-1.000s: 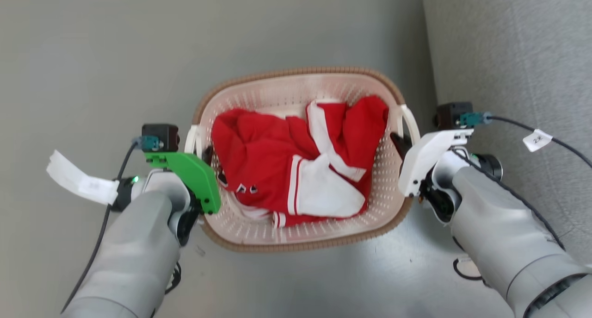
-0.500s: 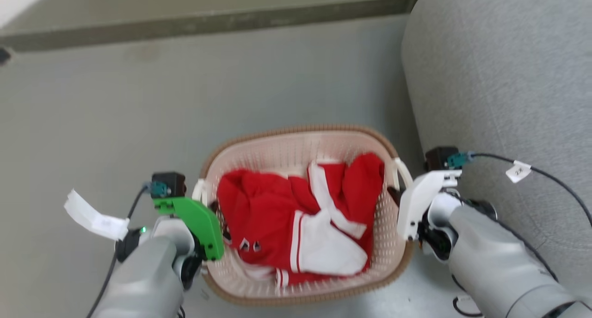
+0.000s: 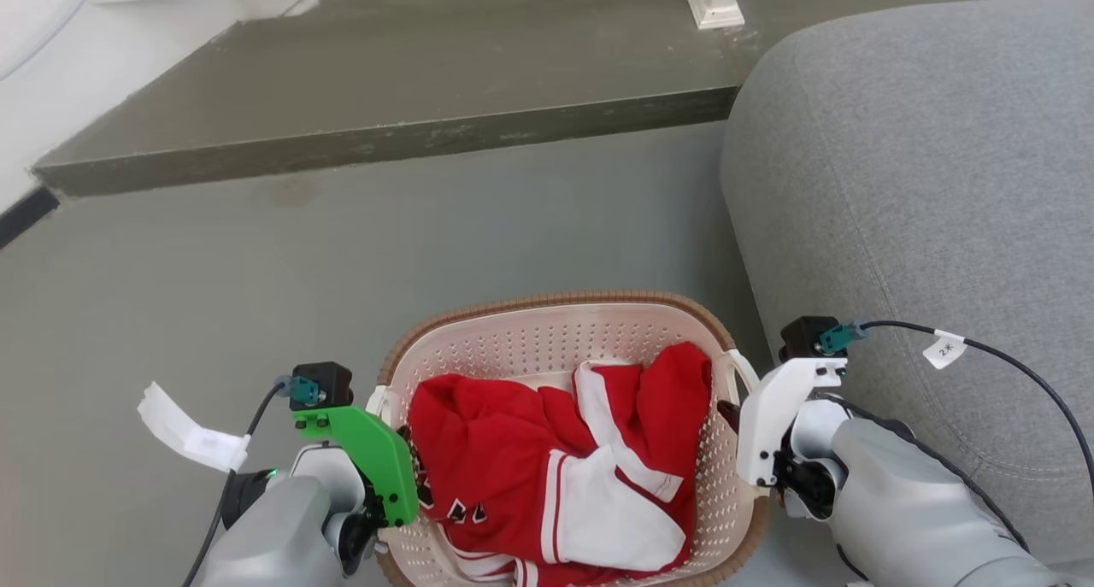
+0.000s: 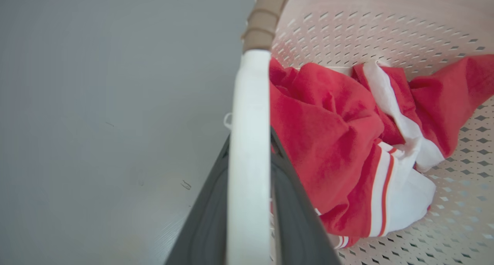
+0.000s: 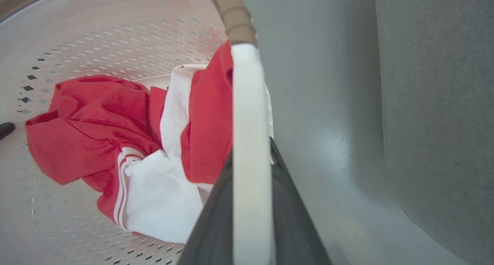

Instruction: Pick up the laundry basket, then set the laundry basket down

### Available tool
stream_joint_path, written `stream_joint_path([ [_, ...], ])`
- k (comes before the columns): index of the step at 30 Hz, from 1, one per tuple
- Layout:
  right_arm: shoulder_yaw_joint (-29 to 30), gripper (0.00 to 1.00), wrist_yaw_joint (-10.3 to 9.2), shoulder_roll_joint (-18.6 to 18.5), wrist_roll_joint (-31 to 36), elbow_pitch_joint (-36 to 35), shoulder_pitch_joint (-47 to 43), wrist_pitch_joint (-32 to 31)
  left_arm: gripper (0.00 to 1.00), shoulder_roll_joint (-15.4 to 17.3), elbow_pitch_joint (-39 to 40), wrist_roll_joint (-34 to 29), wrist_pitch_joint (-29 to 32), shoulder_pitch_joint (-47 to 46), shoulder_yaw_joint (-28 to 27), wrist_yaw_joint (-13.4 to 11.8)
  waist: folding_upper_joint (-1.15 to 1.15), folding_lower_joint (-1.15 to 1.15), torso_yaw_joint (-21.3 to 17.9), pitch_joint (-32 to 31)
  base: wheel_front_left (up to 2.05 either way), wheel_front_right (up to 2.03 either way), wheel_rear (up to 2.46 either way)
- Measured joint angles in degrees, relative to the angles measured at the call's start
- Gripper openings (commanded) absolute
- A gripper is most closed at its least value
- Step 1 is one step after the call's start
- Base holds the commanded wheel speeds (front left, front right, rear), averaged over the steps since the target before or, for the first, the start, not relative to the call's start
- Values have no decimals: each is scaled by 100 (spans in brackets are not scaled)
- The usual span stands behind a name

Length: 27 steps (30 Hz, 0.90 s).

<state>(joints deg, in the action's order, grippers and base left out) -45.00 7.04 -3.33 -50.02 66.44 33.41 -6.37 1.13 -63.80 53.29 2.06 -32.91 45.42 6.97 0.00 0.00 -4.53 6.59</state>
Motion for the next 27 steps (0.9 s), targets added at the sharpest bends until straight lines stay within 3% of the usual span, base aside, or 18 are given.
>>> stream_joint_path([
  [27,-180,0,-7,-32,-207,-40,-6,-183,0,24,-42,237,141,1,183,0,0,0,-9,-48,0,0,0],
])
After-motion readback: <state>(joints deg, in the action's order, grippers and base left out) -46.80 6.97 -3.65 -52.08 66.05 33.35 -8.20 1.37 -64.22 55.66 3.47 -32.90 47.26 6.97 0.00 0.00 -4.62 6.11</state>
